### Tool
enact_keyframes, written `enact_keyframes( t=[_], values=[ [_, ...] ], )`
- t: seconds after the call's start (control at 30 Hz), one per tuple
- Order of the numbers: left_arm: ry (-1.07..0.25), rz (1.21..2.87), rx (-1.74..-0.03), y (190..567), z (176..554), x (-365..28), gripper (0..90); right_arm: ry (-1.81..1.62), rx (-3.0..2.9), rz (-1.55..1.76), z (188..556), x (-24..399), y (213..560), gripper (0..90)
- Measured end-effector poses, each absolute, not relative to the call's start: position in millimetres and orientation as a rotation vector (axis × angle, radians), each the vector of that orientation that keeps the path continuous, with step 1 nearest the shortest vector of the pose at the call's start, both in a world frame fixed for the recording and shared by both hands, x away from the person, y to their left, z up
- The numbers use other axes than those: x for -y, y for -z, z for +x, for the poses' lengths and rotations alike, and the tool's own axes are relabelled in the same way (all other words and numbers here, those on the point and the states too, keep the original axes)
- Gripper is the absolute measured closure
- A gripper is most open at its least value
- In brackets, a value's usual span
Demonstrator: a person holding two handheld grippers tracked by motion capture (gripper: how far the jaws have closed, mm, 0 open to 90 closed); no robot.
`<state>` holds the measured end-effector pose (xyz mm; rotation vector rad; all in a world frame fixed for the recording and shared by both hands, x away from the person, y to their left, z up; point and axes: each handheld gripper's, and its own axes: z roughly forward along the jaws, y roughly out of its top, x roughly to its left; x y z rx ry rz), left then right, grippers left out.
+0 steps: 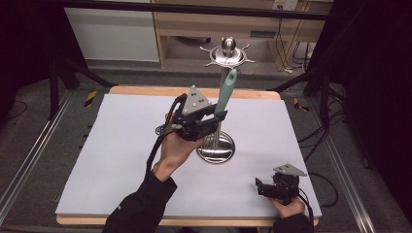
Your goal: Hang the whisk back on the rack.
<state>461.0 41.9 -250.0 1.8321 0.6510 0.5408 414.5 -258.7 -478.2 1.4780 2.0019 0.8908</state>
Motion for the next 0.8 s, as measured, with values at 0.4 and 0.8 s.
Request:
enact_keyframes(
  t=[0.4,0.8],
  values=[
    [-0.565,1.853,-0.662,250.1,470.1,-36.6,68.7,-0.89,-2.004,1.48,414.7,258.3,478.5,7.7],
    [-0.571,1.851,-0.686,250.1,474.4,-29.5,68.7,-0.892,-2.006,1.478,414.5,258.4,478.4,7.6]
  ],
)
